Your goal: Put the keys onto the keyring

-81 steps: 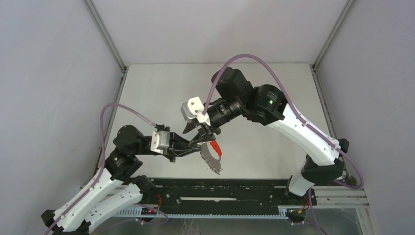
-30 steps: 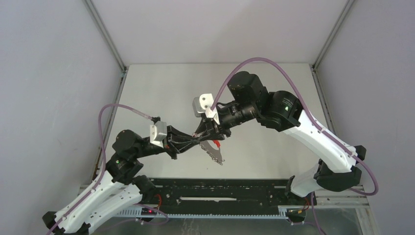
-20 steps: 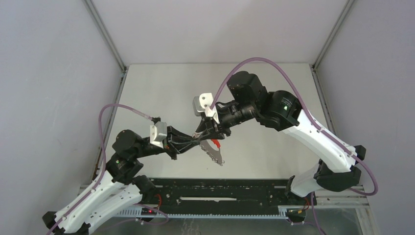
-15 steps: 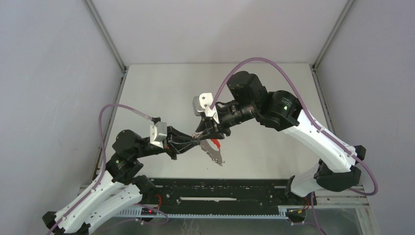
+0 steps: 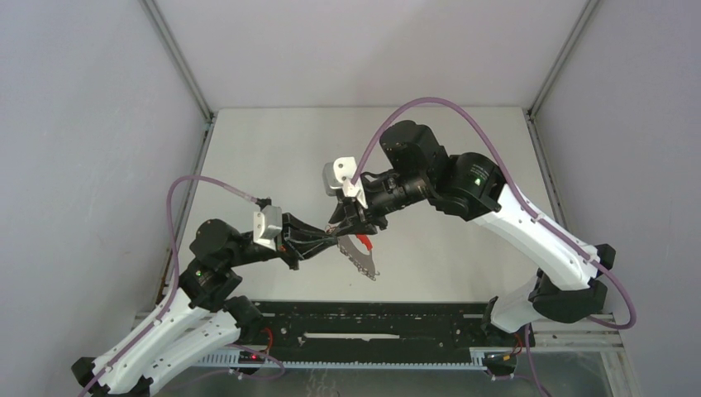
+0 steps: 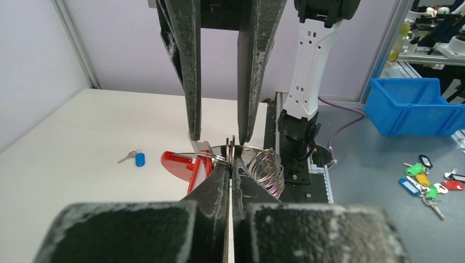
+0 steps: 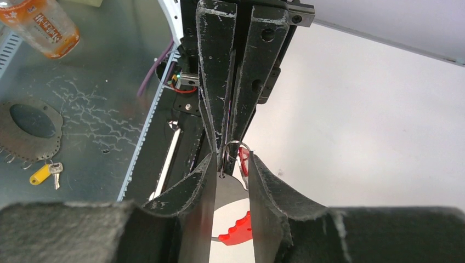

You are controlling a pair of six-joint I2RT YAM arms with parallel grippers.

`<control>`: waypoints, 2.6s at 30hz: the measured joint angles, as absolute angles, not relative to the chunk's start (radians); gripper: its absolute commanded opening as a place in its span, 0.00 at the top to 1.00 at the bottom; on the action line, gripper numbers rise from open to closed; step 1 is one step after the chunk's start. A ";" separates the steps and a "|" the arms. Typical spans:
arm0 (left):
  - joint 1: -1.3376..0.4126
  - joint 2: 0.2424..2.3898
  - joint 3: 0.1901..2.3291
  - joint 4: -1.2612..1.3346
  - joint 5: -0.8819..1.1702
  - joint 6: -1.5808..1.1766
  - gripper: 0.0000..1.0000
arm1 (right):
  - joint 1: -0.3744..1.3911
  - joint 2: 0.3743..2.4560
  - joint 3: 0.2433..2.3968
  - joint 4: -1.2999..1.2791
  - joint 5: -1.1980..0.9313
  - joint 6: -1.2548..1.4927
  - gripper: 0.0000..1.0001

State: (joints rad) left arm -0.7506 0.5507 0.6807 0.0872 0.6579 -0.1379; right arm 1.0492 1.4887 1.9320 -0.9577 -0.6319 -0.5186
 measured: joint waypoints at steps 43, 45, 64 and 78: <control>-0.751 0.441 0.684 -0.179 0.619 0.049 0.57 | 0.992 1.452 1.784 -0.899 -0.648 -0.407 1.00; -0.751 0.424 0.689 -0.213 0.604 0.086 0.55 | 0.991 1.441 1.773 -0.901 -0.664 -0.398 1.00; -0.752 0.530 0.822 -0.336 0.742 0.487 0.44 | 1.021 1.487 1.777 -1.001 -0.744 -0.406 1.00; -0.760 0.580 0.868 -0.504 0.818 0.708 0.65 | 1.029 1.538 1.835 -1.030 -0.778 -0.418 1.00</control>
